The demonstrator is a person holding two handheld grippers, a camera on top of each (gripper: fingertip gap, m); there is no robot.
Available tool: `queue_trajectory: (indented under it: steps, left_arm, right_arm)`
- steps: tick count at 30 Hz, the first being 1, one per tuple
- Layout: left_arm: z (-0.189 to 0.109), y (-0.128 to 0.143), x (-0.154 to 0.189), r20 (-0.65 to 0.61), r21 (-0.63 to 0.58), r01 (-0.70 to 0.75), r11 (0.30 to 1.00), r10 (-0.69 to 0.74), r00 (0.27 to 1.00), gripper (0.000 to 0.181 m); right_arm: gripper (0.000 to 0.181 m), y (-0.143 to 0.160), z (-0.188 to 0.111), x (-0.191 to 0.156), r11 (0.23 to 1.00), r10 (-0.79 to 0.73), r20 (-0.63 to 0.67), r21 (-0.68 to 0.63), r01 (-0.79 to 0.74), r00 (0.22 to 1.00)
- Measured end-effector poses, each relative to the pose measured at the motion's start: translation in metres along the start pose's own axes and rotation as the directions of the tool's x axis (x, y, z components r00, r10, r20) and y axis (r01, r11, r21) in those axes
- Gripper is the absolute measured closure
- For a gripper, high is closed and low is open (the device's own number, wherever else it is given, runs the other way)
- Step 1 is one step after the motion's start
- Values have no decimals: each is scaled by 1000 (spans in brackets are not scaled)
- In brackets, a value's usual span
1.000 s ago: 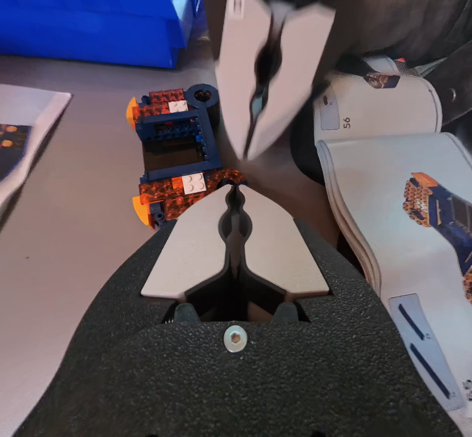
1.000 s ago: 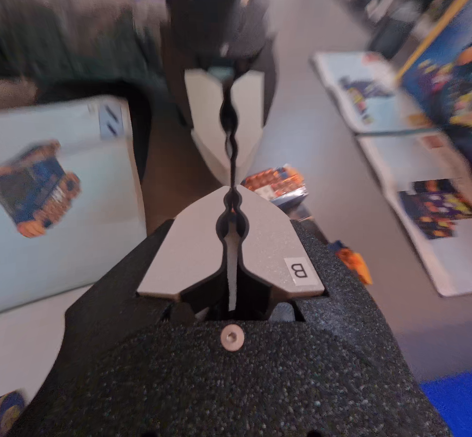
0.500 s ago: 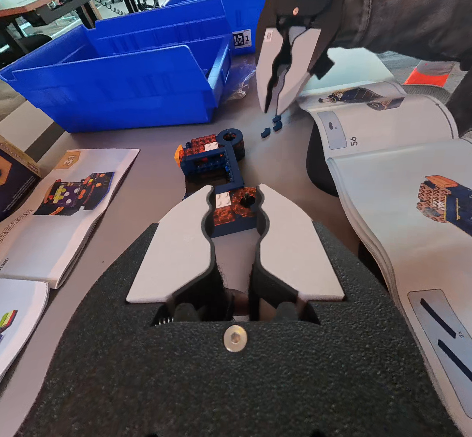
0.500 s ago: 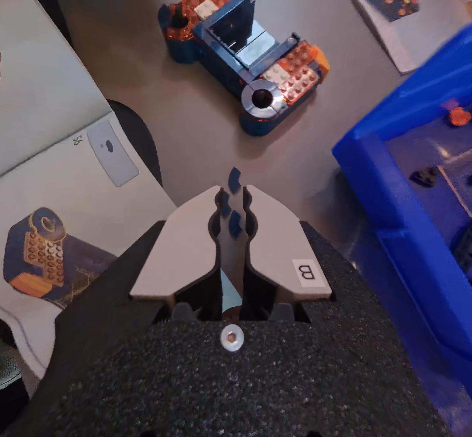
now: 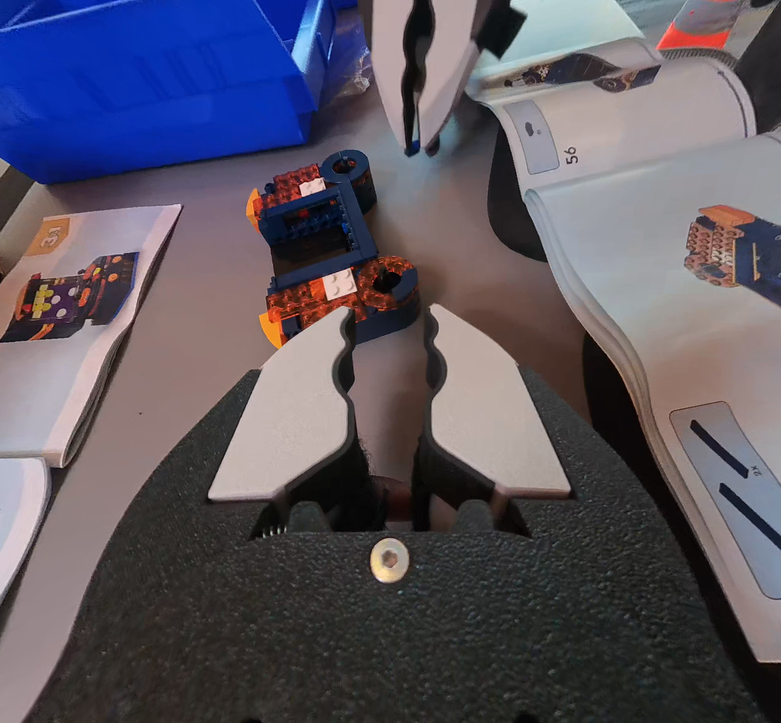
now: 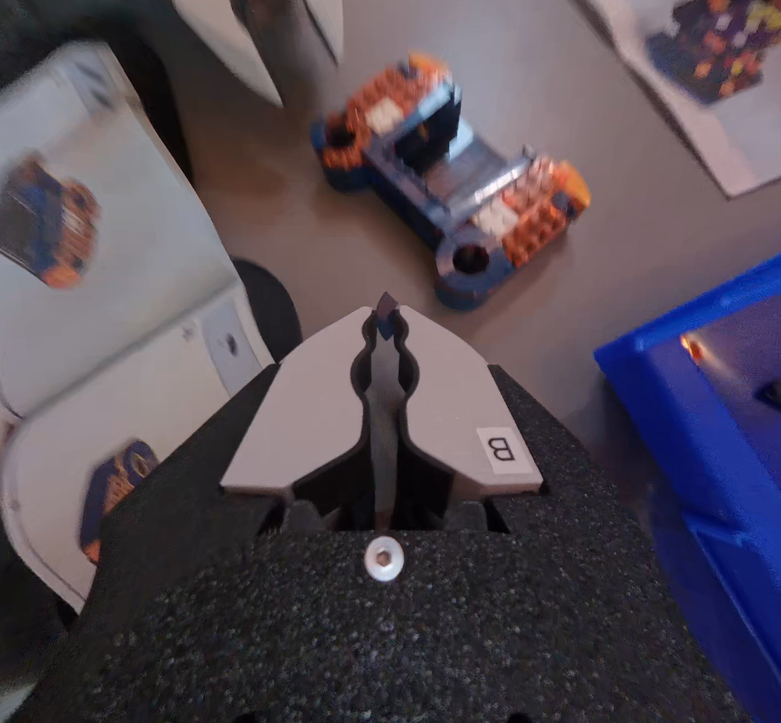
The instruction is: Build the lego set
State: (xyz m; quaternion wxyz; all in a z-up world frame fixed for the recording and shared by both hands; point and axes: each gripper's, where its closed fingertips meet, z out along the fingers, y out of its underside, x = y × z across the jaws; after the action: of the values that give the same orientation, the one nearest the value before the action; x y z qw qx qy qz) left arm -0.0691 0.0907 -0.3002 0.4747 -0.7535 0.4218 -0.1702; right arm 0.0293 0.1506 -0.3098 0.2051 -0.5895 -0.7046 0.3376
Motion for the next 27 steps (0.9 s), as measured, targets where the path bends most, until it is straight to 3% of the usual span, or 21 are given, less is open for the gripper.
queue_trajectory:
  steps: [3,7,10,13,17,22,27]
  left_arm:
    - [1,-2,1,10,4,-30,1000,30,1000,155]
    - [5,-11,6,22,40,-91,995,90,996,161]
    - [10,-10,7,35,21,-121,992,120,992,163]
    - [14,-4,8,28,-12,-116,993,117,993,164]
    - [14,-2,4,45,-11,-107,994,107,993,166]
    - [14,-1,1,60,-7,-106,994,106,993,165]
    - [14,0,-1,68,-11,-97,995,97,993,164]
  right_arm:
    - [175,-37,2,-22,990,-12,101,139,-2,995]
    - [175,-46,21,-44,929,-368,143,98,357,919]
    - [175,-51,35,-40,787,-609,188,26,616,771]
    - [175,-61,39,-46,580,-783,303,40,814,543]
    - [175,-57,46,-33,390,-813,461,-24,920,357]
    - [175,-57,53,-28,356,-773,561,-3,935,296]
    - [175,-57,57,-30,279,-818,537,57,959,206]
